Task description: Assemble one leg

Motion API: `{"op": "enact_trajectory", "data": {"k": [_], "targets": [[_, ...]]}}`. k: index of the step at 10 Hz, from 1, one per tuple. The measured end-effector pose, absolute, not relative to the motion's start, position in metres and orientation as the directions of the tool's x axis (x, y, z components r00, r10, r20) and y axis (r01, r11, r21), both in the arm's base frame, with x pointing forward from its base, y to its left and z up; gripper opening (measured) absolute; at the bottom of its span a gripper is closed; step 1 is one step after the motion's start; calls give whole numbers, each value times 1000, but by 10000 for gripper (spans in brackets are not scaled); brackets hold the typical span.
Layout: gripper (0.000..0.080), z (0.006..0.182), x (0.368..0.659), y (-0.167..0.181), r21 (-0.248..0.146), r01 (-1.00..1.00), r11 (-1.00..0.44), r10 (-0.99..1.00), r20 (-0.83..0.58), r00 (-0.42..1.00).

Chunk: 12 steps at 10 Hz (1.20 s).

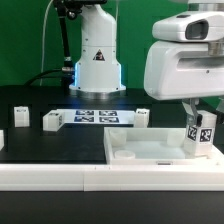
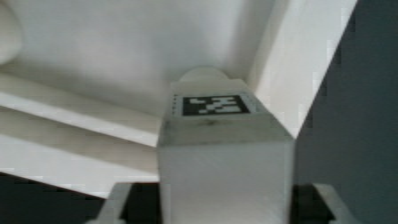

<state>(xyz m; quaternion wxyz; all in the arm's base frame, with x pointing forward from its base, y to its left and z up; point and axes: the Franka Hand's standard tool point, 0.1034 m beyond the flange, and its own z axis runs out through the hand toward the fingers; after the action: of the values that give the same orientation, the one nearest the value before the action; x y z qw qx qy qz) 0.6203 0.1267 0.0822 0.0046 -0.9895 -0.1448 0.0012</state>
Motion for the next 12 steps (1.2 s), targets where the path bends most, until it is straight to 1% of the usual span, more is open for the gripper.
{"op": "enact_trajectory", "data": {"k": [2, 4, 6, 8, 10, 12], "targets": [[290, 82, 620, 126, -10, 272, -962, 272, -1, 962], [290, 83, 620, 124, -18, 37, -999, 37, -11, 999], [291, 81, 621, 122, -17, -177, -984, -177, -2, 984], [291, 81, 621, 120, -14, -362, -932, -362, -2, 932], [291, 81, 621, 118, -15, -473, -881, -473, -5, 881], [291, 80, 621, 116, -17, -623, -782, -623, -12, 782]]}}
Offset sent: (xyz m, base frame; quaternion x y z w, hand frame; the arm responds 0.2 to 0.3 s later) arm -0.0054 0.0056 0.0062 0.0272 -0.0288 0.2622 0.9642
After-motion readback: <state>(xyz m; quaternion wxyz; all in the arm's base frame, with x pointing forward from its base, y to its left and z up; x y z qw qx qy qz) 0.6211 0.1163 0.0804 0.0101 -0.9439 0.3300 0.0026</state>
